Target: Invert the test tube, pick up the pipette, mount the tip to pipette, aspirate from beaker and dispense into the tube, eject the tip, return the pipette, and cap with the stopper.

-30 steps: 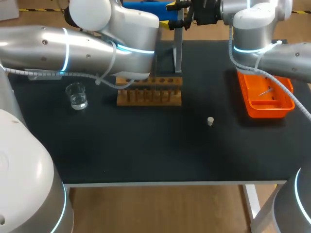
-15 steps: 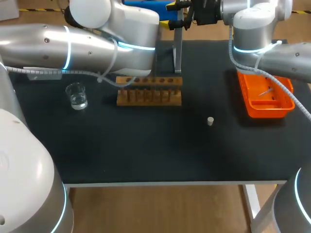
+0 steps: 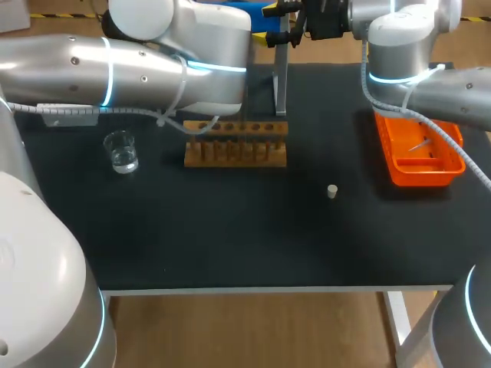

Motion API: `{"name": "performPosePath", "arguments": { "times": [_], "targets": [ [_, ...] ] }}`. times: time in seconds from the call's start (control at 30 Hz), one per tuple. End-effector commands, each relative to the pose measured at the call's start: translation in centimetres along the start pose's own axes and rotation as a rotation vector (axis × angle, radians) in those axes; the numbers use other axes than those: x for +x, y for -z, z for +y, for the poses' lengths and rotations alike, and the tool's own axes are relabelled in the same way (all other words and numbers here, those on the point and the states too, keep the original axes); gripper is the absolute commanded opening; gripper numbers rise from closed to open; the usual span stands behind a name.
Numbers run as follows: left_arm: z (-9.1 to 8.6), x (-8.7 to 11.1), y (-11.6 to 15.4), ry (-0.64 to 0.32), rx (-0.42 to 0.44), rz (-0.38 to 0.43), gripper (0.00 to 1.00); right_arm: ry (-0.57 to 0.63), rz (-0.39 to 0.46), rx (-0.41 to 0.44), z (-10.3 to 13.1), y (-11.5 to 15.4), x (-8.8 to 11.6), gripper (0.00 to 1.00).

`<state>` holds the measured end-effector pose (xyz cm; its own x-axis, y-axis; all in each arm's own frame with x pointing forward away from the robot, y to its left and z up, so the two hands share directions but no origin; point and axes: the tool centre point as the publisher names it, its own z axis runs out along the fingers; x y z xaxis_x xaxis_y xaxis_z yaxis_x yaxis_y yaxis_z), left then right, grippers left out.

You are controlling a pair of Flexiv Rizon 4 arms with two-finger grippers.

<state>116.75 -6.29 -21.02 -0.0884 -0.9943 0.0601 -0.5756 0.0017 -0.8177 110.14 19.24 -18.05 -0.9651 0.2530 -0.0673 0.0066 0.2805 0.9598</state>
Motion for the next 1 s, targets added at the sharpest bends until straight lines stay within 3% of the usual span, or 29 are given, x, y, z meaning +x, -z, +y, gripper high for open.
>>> {"name": "performPosePath", "arguments": {
  "times": [0.03,0.33,0.73,0.83,0.9,0.97,1.0],
  "targets": [
    [0.0,0.2,0.7,0.007,0.009,0.009,1.00,0.000,0.000,0.003,0.1,0.1,0.0,1.00],
    [0.3,2.1,3.5,-0.040,0.019,0.051,1.00,0.000,0.000,0.003,0.1,0.1,0.0,1.00],
    [2.2,1.3,9.6,-0.066,0.053,0.096,1.00,0.000,0.000,0.003,0.1,0.1,0.0,1.00],
    [2.4,1.3,10.9,-0.132,0.074,0.176,1.00,0.000,0.000,0.003,0.1,0.1,0.0,1.00],
    [2.7,1.5,11.9,-0.200,0.113,0.312,1.00,0.000,0.000,0.003,0.1,0.1,0.0,1.00],
    [3.1,1.6,12.4,-0.260,0.104,0.362,1.00,0.000,0.000,0.003,0.1,0.1,0.0,1.00],
    [3.3,1.7,12.7,-0.277,0.139,0.432,1.00,0.000,0.000,0.003,0.1,0.1,0.0,1.00]
  ]
}}
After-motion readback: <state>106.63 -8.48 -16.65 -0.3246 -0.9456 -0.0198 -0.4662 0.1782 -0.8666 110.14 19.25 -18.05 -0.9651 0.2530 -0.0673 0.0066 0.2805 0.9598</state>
